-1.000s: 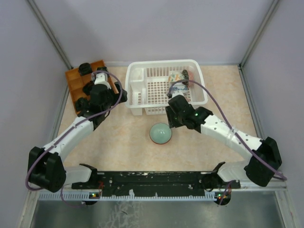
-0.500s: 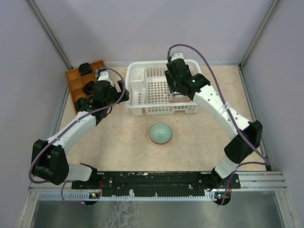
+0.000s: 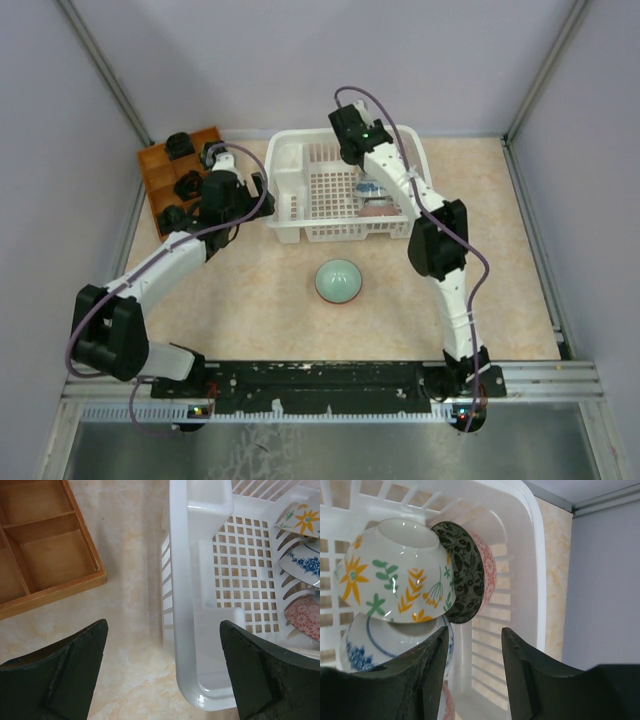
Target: Unload the bowls from the dish rack
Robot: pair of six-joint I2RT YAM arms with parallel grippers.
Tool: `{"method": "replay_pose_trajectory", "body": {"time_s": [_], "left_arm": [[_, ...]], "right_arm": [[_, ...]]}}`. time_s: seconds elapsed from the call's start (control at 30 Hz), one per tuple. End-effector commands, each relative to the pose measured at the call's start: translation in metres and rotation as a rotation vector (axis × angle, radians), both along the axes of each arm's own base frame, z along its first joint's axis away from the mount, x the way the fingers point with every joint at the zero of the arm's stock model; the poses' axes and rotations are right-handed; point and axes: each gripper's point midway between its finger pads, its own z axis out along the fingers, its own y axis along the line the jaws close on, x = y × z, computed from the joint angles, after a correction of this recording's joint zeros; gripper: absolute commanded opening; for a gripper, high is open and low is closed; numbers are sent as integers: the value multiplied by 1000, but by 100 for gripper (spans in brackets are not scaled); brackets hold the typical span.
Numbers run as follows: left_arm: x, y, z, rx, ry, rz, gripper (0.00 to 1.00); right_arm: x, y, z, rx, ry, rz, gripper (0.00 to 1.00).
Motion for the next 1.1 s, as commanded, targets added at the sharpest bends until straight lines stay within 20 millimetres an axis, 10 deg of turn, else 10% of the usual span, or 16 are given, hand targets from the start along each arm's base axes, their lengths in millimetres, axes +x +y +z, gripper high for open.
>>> {"method": "replay_pose_trajectory", "body": {"time_s": [0.0,1.07], "left_arm": [[5,-4,15,-14,-39,-19,99],[10,-5,12,-9,-44,-17,99]], "right_arm": [[18,-24,23,-92,-55,-59,46],[44,-42,-37,-80,-3,-86,43]]}}
